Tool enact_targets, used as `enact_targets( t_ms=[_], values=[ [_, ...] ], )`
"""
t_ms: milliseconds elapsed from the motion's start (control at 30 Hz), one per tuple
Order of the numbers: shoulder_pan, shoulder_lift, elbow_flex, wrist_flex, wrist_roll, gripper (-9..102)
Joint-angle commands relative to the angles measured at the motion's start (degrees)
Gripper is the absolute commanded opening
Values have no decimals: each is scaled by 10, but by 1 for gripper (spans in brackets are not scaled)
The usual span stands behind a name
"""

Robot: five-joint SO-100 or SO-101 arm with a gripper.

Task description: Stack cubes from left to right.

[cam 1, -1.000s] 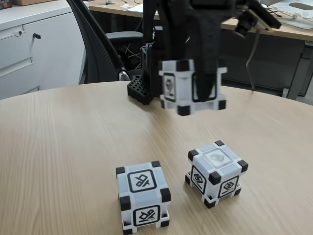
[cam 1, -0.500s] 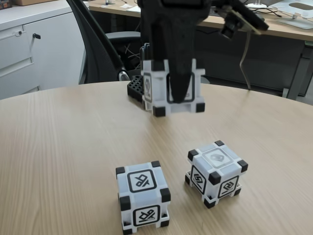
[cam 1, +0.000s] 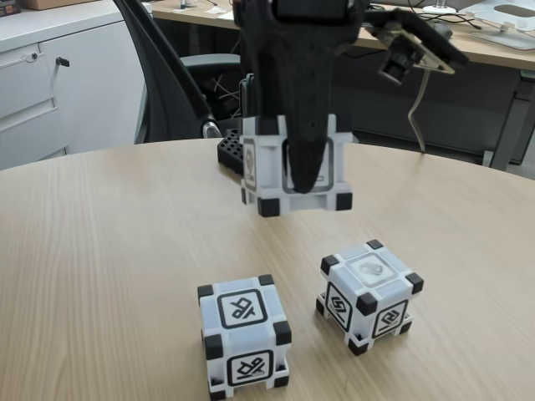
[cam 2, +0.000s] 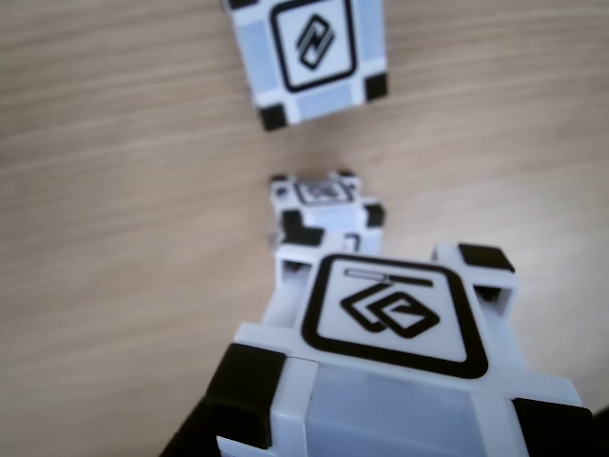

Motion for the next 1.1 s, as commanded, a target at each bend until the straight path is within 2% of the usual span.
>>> enact_targets(
  t_ms=[0,300,700,1067],
  values=[
    [6,-4,-31,-7,11,0],
    [68,-39,-55,-6,11,0],
    [71,-81,-110,-6,11,0],
    [71,-112,-111,-6,52,0]
  ],
)
